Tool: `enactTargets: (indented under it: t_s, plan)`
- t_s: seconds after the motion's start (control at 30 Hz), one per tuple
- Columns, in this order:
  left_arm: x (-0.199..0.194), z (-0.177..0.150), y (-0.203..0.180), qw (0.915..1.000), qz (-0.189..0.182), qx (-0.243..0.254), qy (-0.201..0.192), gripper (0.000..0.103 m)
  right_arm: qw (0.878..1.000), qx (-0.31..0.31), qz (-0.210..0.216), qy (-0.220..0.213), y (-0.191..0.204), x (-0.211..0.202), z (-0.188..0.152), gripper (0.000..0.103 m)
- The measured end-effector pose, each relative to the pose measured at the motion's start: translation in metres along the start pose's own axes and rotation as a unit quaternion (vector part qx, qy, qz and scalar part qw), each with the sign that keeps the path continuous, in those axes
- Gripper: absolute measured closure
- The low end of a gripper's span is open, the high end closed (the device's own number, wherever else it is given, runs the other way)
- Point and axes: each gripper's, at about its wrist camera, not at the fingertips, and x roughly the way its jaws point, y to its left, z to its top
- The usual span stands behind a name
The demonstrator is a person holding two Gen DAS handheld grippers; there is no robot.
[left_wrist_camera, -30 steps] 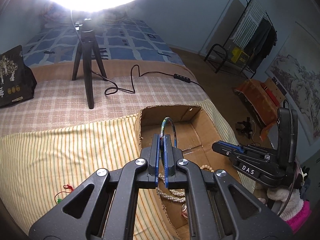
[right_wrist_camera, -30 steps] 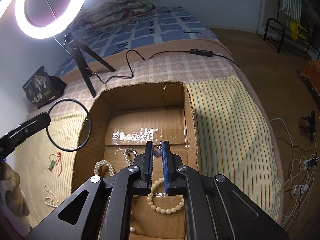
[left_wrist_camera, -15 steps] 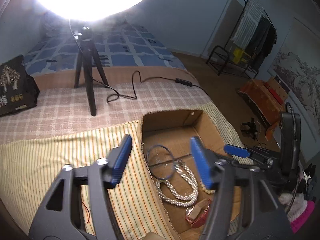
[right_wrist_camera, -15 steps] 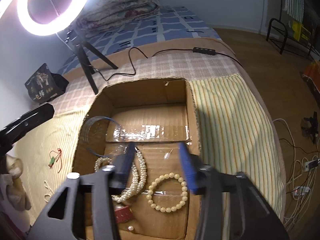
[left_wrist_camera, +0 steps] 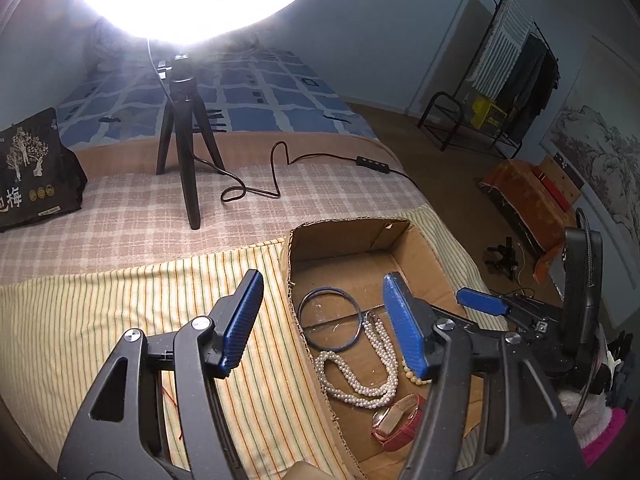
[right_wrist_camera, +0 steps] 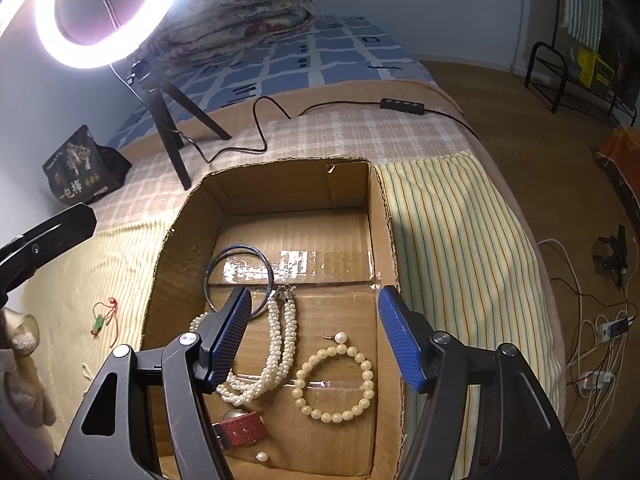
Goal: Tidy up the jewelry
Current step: 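Carry the earring and black bangle into the box and open both grippers, then move both open grippers back over the jade pendant and pearl strand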
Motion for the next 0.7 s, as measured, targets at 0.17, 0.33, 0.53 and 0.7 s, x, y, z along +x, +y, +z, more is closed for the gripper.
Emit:
enactTargets:
  t_s: [0.17,0.33,0.53,0.7]
  plan:
    - [-0.014,-0.001,0.002,1.0,0.003,0.001,-0.006,0.039,1.0,0.002,0.002,-0.005,0.005,-0.007,-0.001,0.038]
    - [-0.03,-0.004,0.005,0.9999,0.007,0.004,-0.012,0.039,1.0,-0.004,0.005,-0.009,0.014,-0.017,-0.005,0.038]
    - [-0.054,-0.009,0.014,0.9995,0.018,0.007,-0.023,0.039,1.0,-0.007,0.006,-0.019,0.026,-0.036,-0.011,0.038]
    - [-0.075,-0.016,0.028,0.9991,0.03,0.004,-0.029,0.039,1.0,-0.005,0.009,-0.029,0.035,-0.05,-0.015,0.038]
